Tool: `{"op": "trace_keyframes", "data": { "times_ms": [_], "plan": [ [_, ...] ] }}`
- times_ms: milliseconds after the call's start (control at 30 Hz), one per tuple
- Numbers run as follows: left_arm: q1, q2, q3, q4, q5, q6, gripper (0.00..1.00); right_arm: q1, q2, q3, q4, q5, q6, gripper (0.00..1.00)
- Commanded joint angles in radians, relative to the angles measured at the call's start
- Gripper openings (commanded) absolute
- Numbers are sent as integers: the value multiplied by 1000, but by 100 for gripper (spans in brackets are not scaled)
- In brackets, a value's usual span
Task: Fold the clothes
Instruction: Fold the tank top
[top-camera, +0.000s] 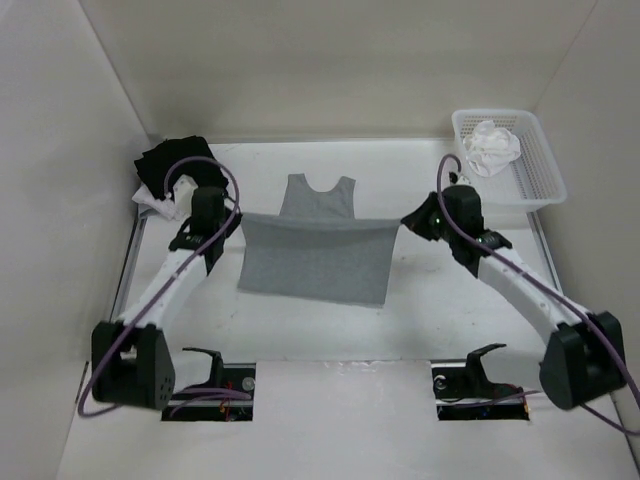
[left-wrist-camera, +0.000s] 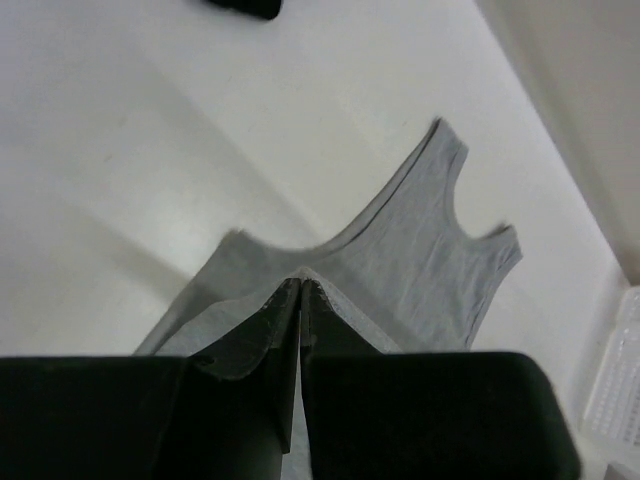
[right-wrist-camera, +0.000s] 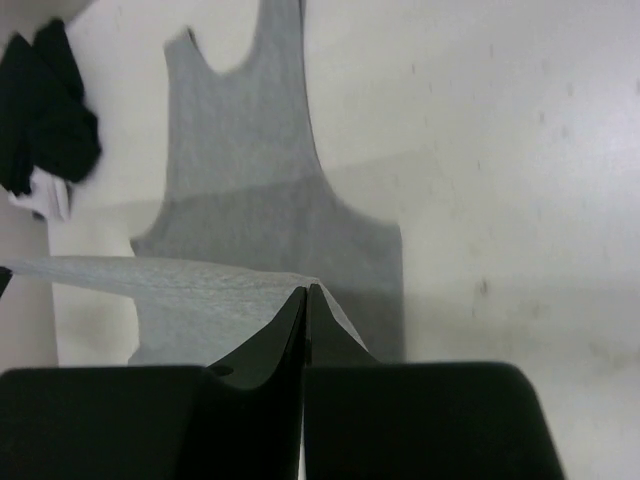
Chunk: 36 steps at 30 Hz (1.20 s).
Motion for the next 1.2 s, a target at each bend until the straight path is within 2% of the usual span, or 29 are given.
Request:
{"op": "trace_keyframes", "data": {
  "times_ms": [0,233,333,400,467,500,600,667,700,767,800,833,867,933,967,1100,1167],
  "plan": [
    [10,146,144,256,-52,9,1,-62,145,137,187,-64,-55,0],
    [39,507,391,276,-9,24,2,-131,528,437,193,-117,-72,0],
    [38,647,501,259,-9,41,9,-149,672,560,188,-106,-54,3],
    [39,708,555,245,-9,45,20,-154,749,634,201,-89,-32,16],
    [36,681,526,258,-4,49,28,-151,760,653,202,-87,-31,38],
    [29,638,479,271,-10,58,29,-151,734,624,210,-80,-37,45],
    [-34,452,259,365,-56,78,30,-131,625,474,269,-42,-46,55],
    [-88,320,90,412,-104,78,30,-112,528,322,323,-6,-40,56],
    [-111,263,13,417,-115,75,30,-102,479,241,348,5,-36,53],
    [-134,166,-117,405,-113,52,31,-71,386,75,408,12,-3,28],
    [-140,121,-171,390,-101,41,32,-53,346,-5,437,14,18,11],
    [-140,80,-220,373,-89,36,34,-30,306,-74,460,12,38,2],
    [-140,43,-263,359,-73,33,36,-4,271,-132,471,8,46,1],
    [-131,-14,-333,342,-14,33,39,55,205,-229,469,21,52,2],
    [-123,-32,-357,334,14,33,40,76,174,-267,466,31,58,6],
    [-65,-54,-408,327,86,29,41,131,68,-370,425,112,98,32],
    [-41,-42,-413,325,112,33,41,135,46,-400,400,147,103,38]
  ]
}}
